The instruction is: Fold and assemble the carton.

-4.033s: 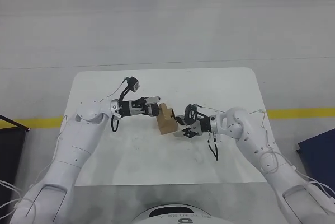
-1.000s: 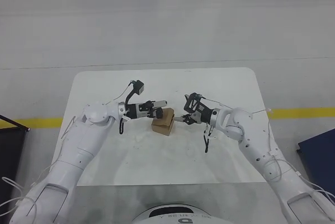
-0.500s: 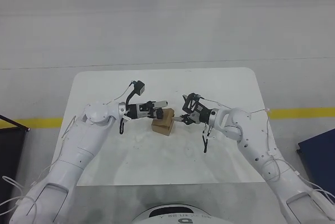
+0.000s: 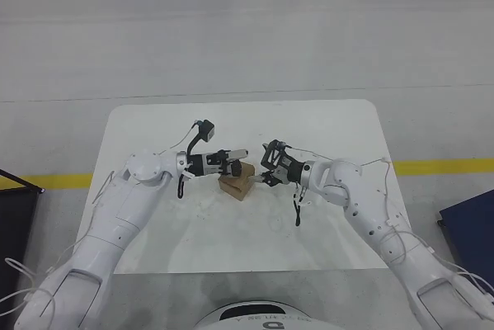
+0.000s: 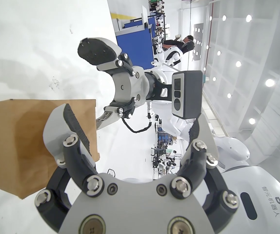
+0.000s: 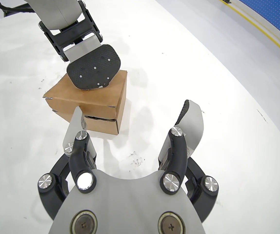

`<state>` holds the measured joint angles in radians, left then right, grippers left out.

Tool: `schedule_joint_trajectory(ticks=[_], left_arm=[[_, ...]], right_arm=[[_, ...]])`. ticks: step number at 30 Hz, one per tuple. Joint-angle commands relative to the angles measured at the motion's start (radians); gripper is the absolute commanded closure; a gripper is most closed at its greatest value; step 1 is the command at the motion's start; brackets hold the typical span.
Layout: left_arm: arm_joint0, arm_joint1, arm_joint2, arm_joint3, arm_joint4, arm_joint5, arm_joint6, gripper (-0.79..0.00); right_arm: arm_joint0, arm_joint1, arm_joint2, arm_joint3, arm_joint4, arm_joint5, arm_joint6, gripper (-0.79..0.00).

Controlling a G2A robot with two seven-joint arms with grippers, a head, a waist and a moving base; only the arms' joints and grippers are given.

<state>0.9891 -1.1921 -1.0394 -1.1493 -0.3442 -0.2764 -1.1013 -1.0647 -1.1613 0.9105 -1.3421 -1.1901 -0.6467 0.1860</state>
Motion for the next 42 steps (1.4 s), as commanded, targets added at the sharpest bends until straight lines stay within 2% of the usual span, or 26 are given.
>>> schedule_joint_trajectory(ticks=[1, 16, 25, 31, 35, 42], left_arm=[[-0.002, 0.000, 0.002, 0.003, 0.001, 0.001, 0.001, -0.785], [-0.015, 0.004, -0.018, 0.015, -0.014, -0.021, -0.001, -0.785], [0.023, 0.043, -0.129, -0.001, 0.047, -0.045, 0.002, -0.785], [0.062, 0.073, -0.195, 0.050, 0.124, -0.094, -0.043, -0.785], [0.046, 0.072, -0.166, 0.090, 0.164, -0.117, -0.060, -0.785], [-0.025, 0.043, -0.058, 0.178, 0.189, -0.139, -0.064, -0.785]], right_arm=[[0.002, -0.001, -0.002, 0.005, 0.000, -0.001, -0.002, -0.668], [0.011, -0.012, -0.013, 0.001, -0.012, 0.026, -0.009, -0.696], [0.016, -0.016, -0.012, -0.018, -0.023, 0.032, -0.001, -0.699], [0.015, -0.019, -0.014, -0.028, -0.023, 0.038, 0.010, -0.696], [0.017, -0.022, -0.019, -0.028, -0.023, 0.041, 0.016, -0.699], [0.021, -0.027, -0.020, -0.030, -0.020, 0.052, 0.025, -0.686]])
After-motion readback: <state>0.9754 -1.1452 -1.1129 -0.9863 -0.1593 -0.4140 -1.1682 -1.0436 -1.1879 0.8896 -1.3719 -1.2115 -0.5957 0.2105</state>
